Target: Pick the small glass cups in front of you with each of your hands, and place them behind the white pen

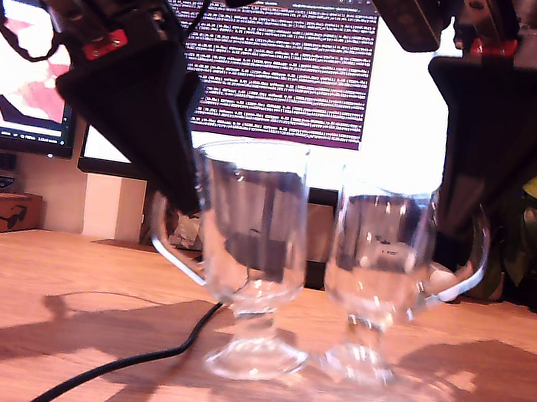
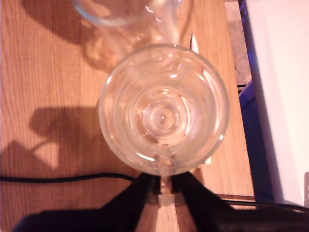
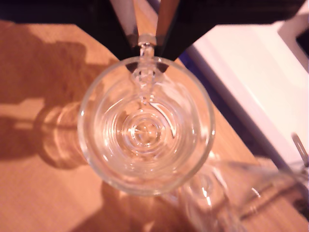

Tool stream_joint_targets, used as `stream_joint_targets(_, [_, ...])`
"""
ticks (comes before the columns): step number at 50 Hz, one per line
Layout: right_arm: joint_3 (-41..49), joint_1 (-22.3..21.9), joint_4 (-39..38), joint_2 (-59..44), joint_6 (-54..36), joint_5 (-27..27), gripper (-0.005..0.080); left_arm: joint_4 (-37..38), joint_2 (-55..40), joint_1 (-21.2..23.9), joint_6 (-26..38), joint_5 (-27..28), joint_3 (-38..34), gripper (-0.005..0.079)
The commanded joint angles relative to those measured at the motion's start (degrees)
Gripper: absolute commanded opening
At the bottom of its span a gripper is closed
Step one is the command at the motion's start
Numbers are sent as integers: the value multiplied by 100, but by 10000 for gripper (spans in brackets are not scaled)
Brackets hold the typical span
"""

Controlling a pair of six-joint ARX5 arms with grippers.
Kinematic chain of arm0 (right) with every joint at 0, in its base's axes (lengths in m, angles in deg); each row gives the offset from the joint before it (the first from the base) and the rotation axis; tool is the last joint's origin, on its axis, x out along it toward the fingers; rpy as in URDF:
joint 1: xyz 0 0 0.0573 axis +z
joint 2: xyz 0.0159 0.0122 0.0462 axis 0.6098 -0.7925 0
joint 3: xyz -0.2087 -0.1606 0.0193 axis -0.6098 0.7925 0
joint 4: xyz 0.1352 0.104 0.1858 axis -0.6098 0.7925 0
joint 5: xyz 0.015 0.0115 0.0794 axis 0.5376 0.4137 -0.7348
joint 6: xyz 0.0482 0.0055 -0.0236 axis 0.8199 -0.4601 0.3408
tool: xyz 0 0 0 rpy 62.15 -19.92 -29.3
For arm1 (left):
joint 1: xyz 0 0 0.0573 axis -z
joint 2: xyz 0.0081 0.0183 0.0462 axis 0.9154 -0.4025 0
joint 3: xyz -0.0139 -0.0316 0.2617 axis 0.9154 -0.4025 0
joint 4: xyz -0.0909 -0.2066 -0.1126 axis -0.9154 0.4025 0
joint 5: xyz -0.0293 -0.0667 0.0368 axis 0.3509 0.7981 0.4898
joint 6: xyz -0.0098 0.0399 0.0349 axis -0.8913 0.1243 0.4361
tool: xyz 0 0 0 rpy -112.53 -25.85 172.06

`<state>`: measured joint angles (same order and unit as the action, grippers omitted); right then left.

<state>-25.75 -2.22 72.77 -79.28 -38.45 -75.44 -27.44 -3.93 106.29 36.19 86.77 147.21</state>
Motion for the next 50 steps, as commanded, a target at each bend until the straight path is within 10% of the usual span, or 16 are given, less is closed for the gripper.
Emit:
stream_joint_targets(1, [50, 35, -81, -35, -9, -39, -13, -72, -28, 26, -37, 72, 57, -24])
stream_joint_targets(28, [55, 35, -219, -35, 7, 173, -9, -66, -173, 28, -37, 63, 57, -24])
stream_joint_targets(50, [55, 37, -177, -35, 216, 155, 218, -146, -175, 26, -37, -20, 57, -24])
